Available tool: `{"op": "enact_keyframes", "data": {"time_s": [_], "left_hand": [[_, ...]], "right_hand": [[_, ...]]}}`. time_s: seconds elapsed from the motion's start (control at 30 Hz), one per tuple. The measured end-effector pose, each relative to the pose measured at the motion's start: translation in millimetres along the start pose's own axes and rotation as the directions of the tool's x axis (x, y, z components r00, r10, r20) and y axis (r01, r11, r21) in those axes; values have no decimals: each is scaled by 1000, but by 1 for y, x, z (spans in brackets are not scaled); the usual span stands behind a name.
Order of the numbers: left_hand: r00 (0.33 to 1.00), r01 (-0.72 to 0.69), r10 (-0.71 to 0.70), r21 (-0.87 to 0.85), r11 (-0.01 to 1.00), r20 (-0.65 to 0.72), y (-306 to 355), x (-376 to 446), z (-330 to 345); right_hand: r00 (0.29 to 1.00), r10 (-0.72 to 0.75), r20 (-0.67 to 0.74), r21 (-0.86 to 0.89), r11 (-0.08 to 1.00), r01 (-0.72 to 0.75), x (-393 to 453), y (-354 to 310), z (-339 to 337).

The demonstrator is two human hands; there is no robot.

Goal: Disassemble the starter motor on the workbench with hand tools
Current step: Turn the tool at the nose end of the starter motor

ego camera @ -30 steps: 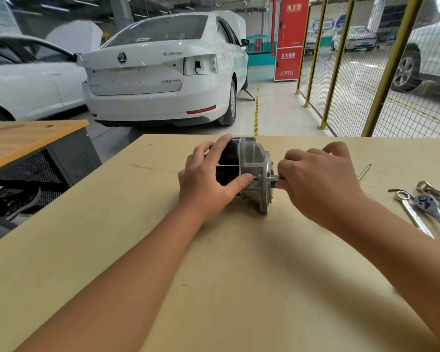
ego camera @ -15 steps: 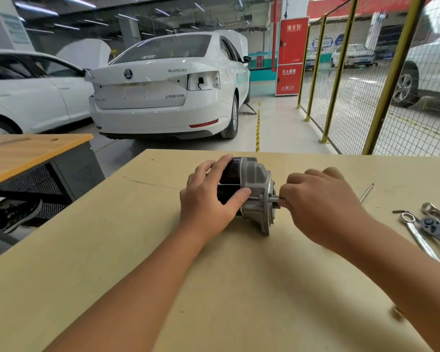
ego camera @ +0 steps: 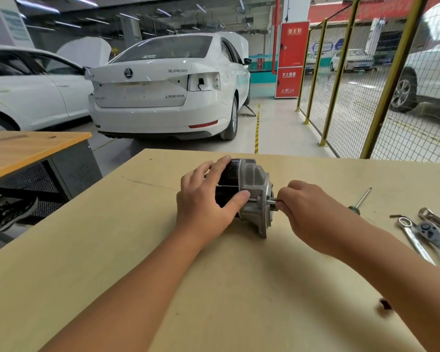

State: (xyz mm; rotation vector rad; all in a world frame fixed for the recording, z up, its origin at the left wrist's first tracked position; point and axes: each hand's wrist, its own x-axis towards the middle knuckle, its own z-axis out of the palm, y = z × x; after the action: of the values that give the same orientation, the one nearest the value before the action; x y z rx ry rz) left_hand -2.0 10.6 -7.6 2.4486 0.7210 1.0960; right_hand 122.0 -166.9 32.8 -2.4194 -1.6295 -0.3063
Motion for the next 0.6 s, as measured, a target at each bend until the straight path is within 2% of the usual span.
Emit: {"op": "enact_keyframes", "data": {"time_s": [0.1,0.17,0.23,0.3,0.37,0.5,0.6], "left_hand": [[1000,20,-20,-3,1000,-8,2,-1,1],[1000,26,-26,-30,999,3,2,0,0],[1000,22,-22,-40,999,8,0,0,0],[1000,17,-16,-36,999,17,-1,-1,0],[999,19,-18,-34,999,28,-1,-1,-1],[999,22,-21,-16,1000,46,-1,1,-2],[999,18,-17,-26,1000,49,-4,0,-1]], "right_hand": [[998,-10,-59,-153,988,1,0,-2,3],[992,22,-123,-311,949,-59,-1,-4,1],[981,54,-188,-370,921,-121,-3,-7,-2],[978,69,-199,-351,926,-137,-6,-10,0],[984,32,-172,-287,954,-82,-7,-11,0],[996,-20,-90,-32,999,18,-5,-6,-7],[999,-4,-54,-33,999,2,-5,-3,-5]]}}
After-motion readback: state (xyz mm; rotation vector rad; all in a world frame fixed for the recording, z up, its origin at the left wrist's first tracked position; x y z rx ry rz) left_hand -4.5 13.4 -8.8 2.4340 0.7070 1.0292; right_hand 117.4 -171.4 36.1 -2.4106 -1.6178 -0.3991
